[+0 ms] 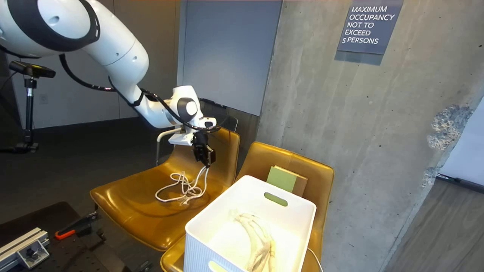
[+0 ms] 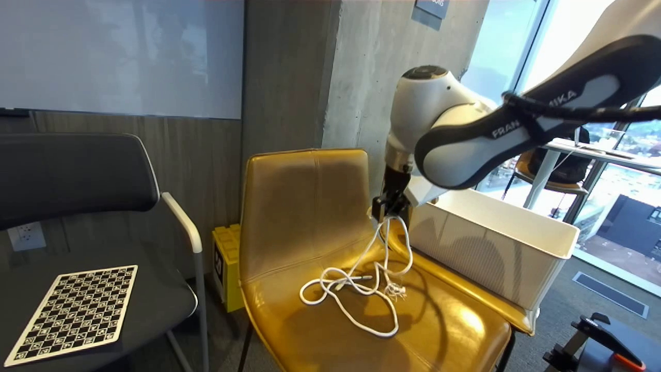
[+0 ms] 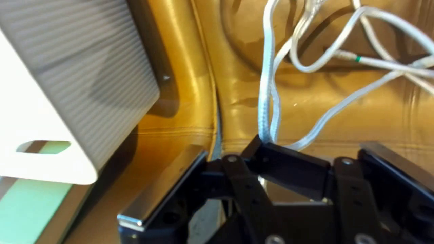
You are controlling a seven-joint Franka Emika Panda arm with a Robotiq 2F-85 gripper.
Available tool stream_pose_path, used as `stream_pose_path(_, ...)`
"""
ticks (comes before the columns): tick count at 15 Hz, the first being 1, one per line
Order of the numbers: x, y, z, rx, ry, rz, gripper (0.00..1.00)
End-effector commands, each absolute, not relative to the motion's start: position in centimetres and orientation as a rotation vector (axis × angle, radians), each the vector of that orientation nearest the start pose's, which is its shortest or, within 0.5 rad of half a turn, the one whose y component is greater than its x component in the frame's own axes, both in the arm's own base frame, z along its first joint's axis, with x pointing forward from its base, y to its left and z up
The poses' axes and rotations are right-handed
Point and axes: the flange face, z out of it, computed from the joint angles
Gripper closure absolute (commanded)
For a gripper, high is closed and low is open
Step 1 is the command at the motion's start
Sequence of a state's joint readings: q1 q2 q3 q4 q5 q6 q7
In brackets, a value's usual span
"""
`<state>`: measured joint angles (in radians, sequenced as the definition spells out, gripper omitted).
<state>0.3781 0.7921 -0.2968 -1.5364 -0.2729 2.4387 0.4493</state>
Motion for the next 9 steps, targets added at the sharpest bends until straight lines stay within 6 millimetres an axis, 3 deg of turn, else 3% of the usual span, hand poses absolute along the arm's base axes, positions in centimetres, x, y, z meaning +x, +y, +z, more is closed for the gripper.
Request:
stream_pose_path(1, 72.2, 3.4, 29.5, -3.423, 0.302, -0.406, 1.00)
stream_pose_path(5, 72.6, -4.2, 36.9, -3.375, 0.535, -0.471, 1.00)
stream_pose_path(9, 72.2, -9.7, 41.8, -3.333, 0.704, -0.537, 1.00)
